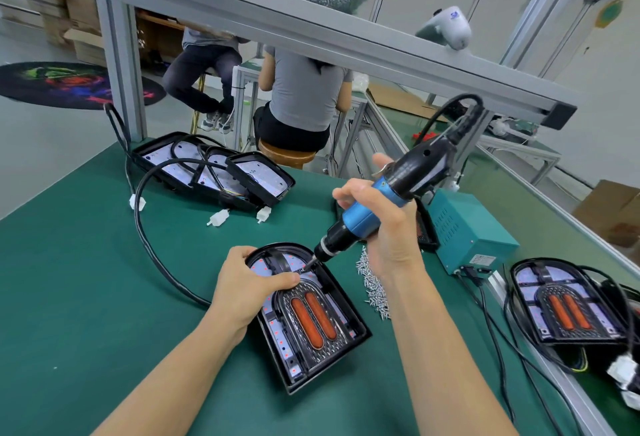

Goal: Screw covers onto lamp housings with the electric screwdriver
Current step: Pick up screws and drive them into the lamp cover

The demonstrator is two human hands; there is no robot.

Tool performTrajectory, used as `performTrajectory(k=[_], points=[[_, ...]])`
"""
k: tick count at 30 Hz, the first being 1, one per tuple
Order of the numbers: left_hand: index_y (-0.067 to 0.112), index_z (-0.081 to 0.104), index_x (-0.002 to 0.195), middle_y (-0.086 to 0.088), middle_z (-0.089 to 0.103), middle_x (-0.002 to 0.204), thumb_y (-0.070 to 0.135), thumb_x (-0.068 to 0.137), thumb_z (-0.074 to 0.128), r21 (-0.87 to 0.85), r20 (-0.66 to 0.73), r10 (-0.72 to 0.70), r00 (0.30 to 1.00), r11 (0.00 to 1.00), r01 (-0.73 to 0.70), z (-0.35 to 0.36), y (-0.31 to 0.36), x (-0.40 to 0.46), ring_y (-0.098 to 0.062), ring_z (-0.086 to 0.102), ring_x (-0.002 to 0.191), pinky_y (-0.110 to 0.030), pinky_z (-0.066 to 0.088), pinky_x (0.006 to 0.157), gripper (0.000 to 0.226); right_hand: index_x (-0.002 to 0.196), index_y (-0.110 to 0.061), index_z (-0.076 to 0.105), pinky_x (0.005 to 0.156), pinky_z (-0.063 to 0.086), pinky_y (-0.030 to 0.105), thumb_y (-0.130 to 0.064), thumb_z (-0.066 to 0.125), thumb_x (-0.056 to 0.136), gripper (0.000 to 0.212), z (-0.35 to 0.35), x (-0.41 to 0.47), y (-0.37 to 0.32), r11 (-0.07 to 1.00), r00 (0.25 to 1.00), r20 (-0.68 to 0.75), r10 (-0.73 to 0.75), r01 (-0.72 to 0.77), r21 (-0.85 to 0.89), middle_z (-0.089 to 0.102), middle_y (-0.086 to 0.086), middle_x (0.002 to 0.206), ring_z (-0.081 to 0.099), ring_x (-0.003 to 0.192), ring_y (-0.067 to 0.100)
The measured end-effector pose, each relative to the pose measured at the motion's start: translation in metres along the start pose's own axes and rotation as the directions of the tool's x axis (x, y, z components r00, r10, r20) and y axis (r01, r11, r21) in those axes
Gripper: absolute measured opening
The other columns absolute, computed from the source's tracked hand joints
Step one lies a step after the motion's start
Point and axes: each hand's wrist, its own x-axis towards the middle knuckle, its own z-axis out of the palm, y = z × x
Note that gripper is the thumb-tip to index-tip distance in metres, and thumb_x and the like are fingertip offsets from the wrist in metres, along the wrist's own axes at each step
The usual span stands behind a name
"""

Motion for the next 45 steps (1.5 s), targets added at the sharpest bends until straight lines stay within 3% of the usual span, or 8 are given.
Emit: performTrajectory(k=[3, 6, 9, 17, 26, 30, 39, 45], points=[[0.018, 0.049, 0.096, -0.004, 0.063, 0.1, 0.004, 0.051, 0.091, 0.004, -0.017, 0.005, 1.0, 1.0, -0.005, 0.002, -0.002, 0.001, -0.022, 0.065, 0.089, -0.039, 0.052, 0.079, 0.063, 0.092, -0.021, 0.058, 0.079, 0.055, 0.042, -0.009, 0.072, 0.07, 0.029, 0.001, -0.001, -0.002, 0.998, 0.998, -0.011, 0.059, -0.059, -0.002, 0.067, 0.008, 0.068, 0.067, 0.072, 0.027], [0.017, 0.049, 0.097, -0.002, 0.062, 0.098, 0.004, 0.053, 0.09, -0.004, -0.025, 0.014, 1.0, 1.0, -0.014, 0.004, -0.001, 0.0, -0.018, 0.064, 0.087, -0.031, 0.05, 0.071, 0.062, 0.093, -0.025, 0.06, 0.072, 0.055, 0.033, -0.014, 0.073, 0.07, 0.028, 0.003, -0.002, -0.003, 0.997, 0.999, -0.02, 0.049, -0.05, -0.05, 0.067, 0.003, 0.065, 0.066, 0.068, 0.022], [0.018, 0.048, 0.095, -0.004, 0.063, 0.099, 0.005, 0.053, 0.09, -0.003, -0.034, 0.008, 0.999, 1.0, -0.008, 0.004, -0.001, -0.001, -0.022, 0.064, 0.089, -0.037, 0.052, 0.076, 0.062, 0.093, -0.023, 0.056, 0.063, 0.052, 0.026, -0.017, 0.074, 0.07, 0.03, 0.003, -0.004, -0.005, 0.997, 0.997, -0.053, 0.055, -0.058, -0.06, 0.064, 0.004, 0.064, 0.064, 0.065, 0.021], [0.018, 0.048, 0.097, -0.008, 0.063, 0.103, 0.004, 0.052, 0.091, -0.032, -0.036, -0.003, 0.999, 0.999, 0.002, 0.007, 0.003, -0.004, -0.028, 0.065, 0.092, -0.048, 0.053, 0.086, 0.064, 0.099, -0.021, 0.051, 0.077, 0.051, 0.041, -0.013, 0.073, 0.073, 0.034, -0.004, -0.005, -0.002, 1.0, 0.993, -0.117, 0.023, -0.026, -0.016, 0.061, 0.001, 0.062, 0.061, 0.063, 0.021], [0.01, 0.049, 0.109, -0.01, 0.063, 0.108, 0.006, 0.044, 0.093, -0.058, -0.073, 0.003, 0.997, 0.998, -0.008, 0.005, -0.001, -0.007, -0.027, 0.064, 0.096, -0.046, 0.052, 0.088, 0.079, 0.079, -0.033, 0.061, 0.073, 0.044, 0.041, -0.005, 0.067, 0.068, 0.03, 0.005, -0.006, 0.001, 0.999, 0.988, -0.145, -0.042, 0.042, -0.008, 0.057, 0.008, 0.058, 0.051, 0.063, 0.025], [0.014, 0.049, 0.104, -0.007, 0.064, 0.102, 0.002, 0.05, 0.09, -0.067, -0.073, 0.016, 0.997, 0.998, -0.021, 0.007, -0.002, -0.007, -0.024, 0.065, 0.09, -0.038, 0.053, 0.08, 0.069, 0.07, -0.032, 0.067, 0.071, 0.043, 0.041, -0.01, 0.068, 0.062, 0.023, 0.008, -0.008, 0.0, 0.997, 0.986, -0.155, -0.067, 0.063, -0.033, 0.053, 0.017, 0.067, 0.048, 0.066, 0.027], [0.014, 0.048, 0.106, -0.008, 0.064, 0.105, 0.02, 0.033, 0.086, -0.074, -0.065, 0.007, 0.998, 0.997, -0.012, 0.007, 0.003, -0.01, -0.027, 0.066, 0.093, -0.047, 0.053, 0.087, 0.083, 0.061, -0.028, 0.062, 0.069, 0.044, 0.039, -0.004, 0.064, 0.069, 0.025, 0.009, -0.009, 0.005, 0.997, 0.982, -0.173, -0.072, 0.07, -0.018, 0.055, 0.003, 0.056, 0.049, 0.061, 0.026], [0.014, 0.049, 0.105, -0.01, 0.064, 0.106, 0.009, 0.04, 0.091, -0.065, -0.068, 0.002, 0.998, 0.998, -0.006, 0.007, 0.002, -0.008, -0.028, 0.065, 0.093, -0.048, 0.052, 0.087, 0.078, 0.066, -0.029, 0.061, 0.065, 0.048, 0.035, -0.001, 0.063, 0.071, 0.029, 0.009, -0.011, 0.006, 0.996, 0.993, -0.083, -0.088, 0.087, -0.011, 0.057, 0.0, 0.057, 0.052, 0.057, 0.021]])
